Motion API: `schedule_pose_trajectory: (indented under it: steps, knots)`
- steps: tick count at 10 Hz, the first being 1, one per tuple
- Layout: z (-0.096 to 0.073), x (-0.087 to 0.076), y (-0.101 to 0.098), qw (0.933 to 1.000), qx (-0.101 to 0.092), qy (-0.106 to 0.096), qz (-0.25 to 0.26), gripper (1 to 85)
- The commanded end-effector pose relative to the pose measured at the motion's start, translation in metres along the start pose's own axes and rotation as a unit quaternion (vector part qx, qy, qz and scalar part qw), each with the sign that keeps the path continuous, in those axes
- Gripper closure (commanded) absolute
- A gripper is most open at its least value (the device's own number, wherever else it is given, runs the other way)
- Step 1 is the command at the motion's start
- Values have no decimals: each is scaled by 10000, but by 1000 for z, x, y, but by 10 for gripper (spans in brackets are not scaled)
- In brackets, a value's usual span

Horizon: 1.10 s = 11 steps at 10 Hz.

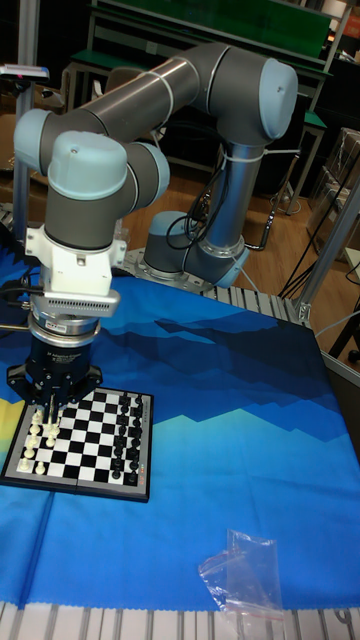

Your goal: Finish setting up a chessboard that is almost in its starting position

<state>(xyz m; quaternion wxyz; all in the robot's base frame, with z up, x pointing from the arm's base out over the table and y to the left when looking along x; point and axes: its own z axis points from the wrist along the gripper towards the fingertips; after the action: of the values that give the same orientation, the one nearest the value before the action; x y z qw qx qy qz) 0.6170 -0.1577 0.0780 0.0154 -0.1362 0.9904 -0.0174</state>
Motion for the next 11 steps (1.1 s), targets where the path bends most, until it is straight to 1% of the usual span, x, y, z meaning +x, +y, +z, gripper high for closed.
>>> schedule_pose_trajectory:
  steps: [1, 2, 3, 5, 6, 8, 9, 11]
  knots:
    - [-1, 9, -7, 9998, 109, 173, -63, 847]
    - [-1, 10, -10, 9996, 166, 198, -72, 847]
    - [-1, 9, -10, 9997, 165, 173, -57, 847]
    - [-1, 3, -12, 9998, 200, 48, -76, 847]
    - [-1, 2, -11, 9998, 195, 39, -76, 847]
    - [-1, -4, -9, 9999, 164, -19, -45, 847]
    - [0, -9, -2, 9999, 66, -72, 36, 847]
    - [3, -20, 3, 9999, 46, -117, 60, 847]
